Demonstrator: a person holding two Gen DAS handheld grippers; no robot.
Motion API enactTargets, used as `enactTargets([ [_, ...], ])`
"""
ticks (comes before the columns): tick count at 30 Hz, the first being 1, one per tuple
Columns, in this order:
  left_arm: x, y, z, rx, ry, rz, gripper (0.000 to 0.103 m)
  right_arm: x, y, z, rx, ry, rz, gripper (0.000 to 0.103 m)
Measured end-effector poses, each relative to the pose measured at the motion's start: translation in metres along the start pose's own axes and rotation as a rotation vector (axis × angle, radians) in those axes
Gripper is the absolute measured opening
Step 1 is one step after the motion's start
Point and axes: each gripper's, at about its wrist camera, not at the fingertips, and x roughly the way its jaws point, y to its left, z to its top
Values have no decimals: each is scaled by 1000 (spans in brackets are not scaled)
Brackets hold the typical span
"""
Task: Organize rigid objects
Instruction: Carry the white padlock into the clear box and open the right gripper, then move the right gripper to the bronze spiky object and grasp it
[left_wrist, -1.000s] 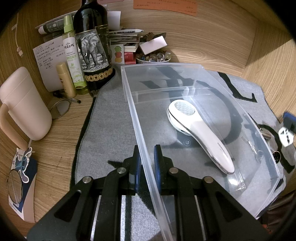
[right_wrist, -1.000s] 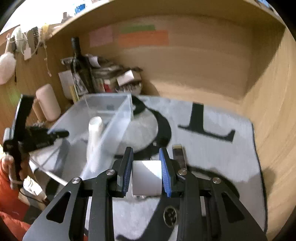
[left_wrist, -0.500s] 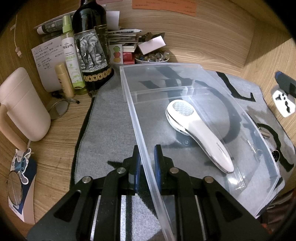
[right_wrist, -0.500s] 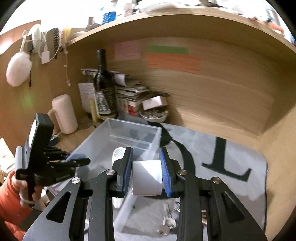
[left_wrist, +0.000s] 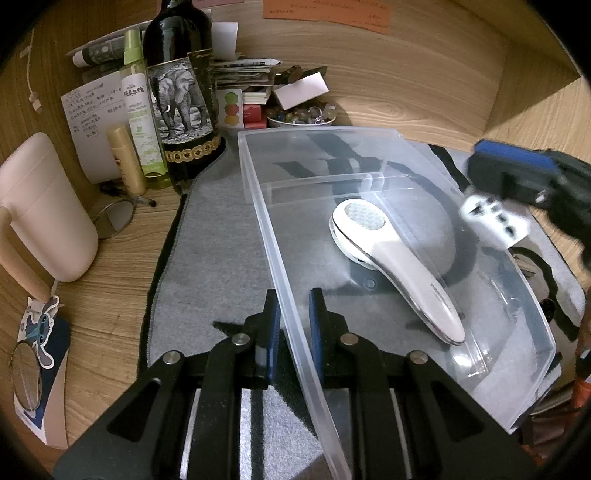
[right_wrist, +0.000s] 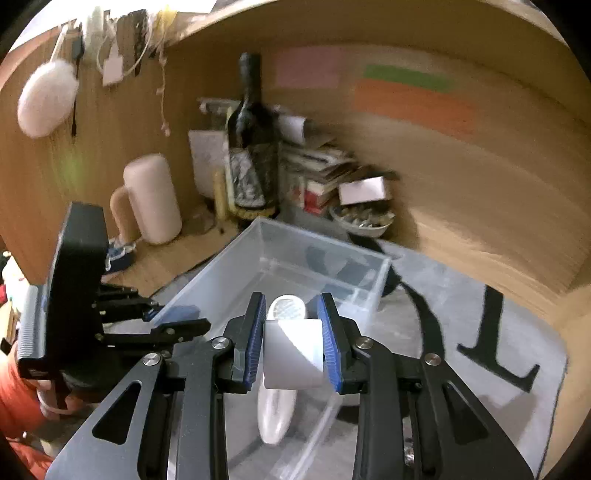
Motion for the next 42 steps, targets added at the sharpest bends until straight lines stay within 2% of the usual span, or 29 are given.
enactTargets([
  [9,-1,3,-1,-1,-5,-15,16,37,18,-6,-37,112,40,27],
  [21,0,3,-2,-5,-8,-22,17,58,19,-6,-51,230,46,27],
  [31,-1,3,-2,-5,-9,-22,17,46,14,-5,-37,193,39,37],
  [34,-1,3,-2,-5,-7,-22,17,38,12,-4,-36,169,24,42],
  [42,-1,3,-2,-2,-5,-19,17,9,-2,-6,-2,98,-12,49],
])
